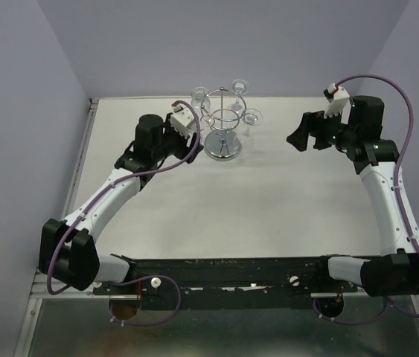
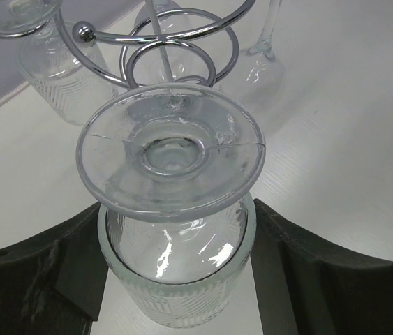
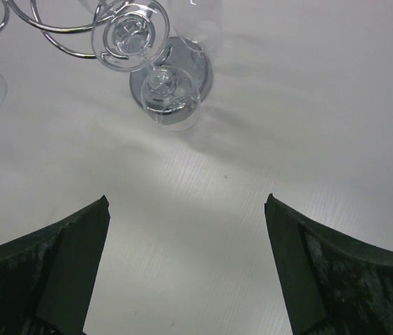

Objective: Take the wine glass off the wine glass rack

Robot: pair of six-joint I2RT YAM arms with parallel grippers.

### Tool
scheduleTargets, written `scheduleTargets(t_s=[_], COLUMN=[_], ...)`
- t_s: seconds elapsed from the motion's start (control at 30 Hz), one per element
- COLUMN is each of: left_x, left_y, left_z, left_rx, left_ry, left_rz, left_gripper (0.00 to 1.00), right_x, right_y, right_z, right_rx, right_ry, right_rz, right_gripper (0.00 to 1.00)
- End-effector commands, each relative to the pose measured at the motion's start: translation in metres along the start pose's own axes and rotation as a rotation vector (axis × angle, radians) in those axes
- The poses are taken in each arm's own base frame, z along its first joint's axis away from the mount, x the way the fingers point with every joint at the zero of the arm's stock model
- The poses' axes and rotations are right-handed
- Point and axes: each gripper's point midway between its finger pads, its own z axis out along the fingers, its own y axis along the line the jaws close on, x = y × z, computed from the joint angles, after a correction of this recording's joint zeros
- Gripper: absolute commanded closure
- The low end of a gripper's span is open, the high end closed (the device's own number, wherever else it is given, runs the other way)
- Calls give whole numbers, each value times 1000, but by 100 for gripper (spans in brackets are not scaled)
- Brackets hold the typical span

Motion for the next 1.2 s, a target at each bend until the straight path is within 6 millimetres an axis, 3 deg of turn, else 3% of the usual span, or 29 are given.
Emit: scheduleTargets(t_s=[0.0,0.2,0.37,0.5,0.67,0.83,0.93,1.03,1.17], left_x=[-29,-45,-65,-81,-107,-146,-145,-142,-130], left_y=[4,8,20,38,59,49,45,49,52], left_z=[-32,-61,-73,-68,-61,-60,-55,-49,-45], left_rx=[-66,-160,-206,-136,9,342,416,438,434], left_ry=[-22,-47,-38,-9,33,-73,-40,-47,-48], left_rz=[-16,-140,-279,-439,-661,-949,-1010,-1059,-1202], left_gripper=[100,100,100,100,100,100,100,100,100], right_x=[-1,-8,-31,-59,-95,-127,-146,-146,-119], right_y=[2,1,3,46,105,160,187,205,240], right_z=[2,4,0,-1,-10,-8,-8,5,32], right_rx=[-32,-42,-4,-58,-162,-168,-120,-75,-157], right_ry=[3,-5,-50,-200,-436,-634,-800,-896,-873], right_rz=[-20,-79,-286,-569,-778,-934,-1004,-981,-976], right_gripper=[0,1,8,8,8,11,13,14,15])
